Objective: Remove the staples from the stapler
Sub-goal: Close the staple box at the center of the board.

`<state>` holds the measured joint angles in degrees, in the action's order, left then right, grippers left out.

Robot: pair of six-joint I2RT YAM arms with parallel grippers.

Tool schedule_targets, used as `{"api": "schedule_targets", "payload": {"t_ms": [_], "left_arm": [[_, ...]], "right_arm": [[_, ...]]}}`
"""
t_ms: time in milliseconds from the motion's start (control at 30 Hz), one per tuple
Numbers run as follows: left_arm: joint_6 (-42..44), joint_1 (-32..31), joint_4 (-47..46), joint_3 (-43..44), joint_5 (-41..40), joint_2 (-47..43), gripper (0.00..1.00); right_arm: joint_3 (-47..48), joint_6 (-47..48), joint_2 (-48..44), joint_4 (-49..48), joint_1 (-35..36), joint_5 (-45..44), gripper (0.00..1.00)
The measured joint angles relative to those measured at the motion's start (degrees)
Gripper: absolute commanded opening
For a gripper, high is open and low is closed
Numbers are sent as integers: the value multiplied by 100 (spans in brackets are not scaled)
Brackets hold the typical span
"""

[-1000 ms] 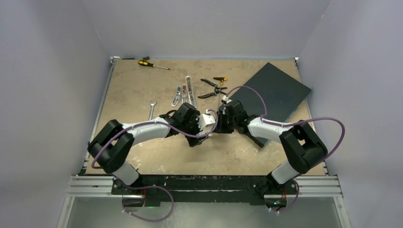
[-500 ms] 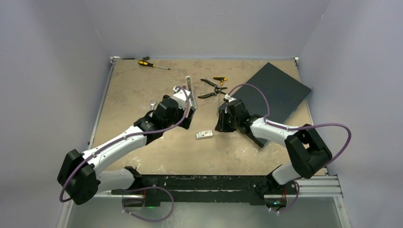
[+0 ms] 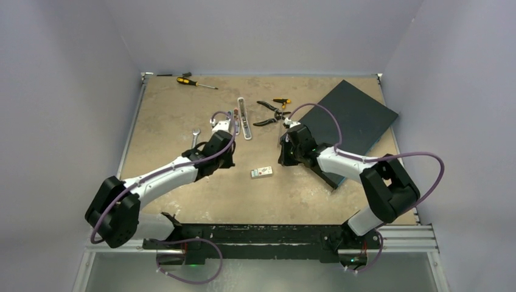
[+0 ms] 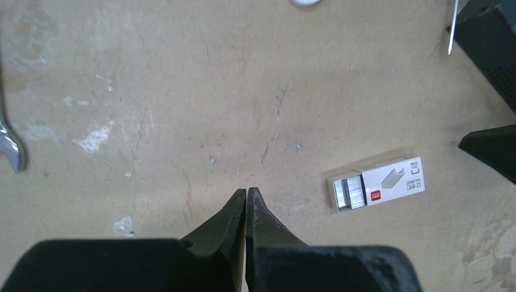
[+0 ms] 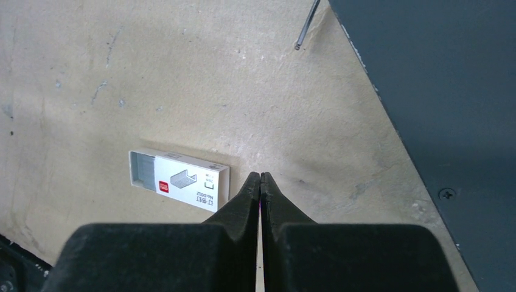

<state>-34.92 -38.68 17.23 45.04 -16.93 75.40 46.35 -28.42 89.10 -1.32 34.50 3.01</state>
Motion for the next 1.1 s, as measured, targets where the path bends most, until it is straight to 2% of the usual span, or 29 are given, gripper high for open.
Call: {"api": "schedule_targets", "payload": {"t_ms": [267, 633, 1100], "left_arm": [[-813, -691, -133, -190, -153, 815, 0], [-1204, -754, -520, -337, -245, 1193, 0], [-1416, -1008, -1287, -365, -190, 1445, 0]], "right_arm": [[166, 181, 181, 282, 44, -142, 0], [527, 249, 723, 533, 601, -352, 0], [638, 142, 813, 542, 723, -503, 0]]}}
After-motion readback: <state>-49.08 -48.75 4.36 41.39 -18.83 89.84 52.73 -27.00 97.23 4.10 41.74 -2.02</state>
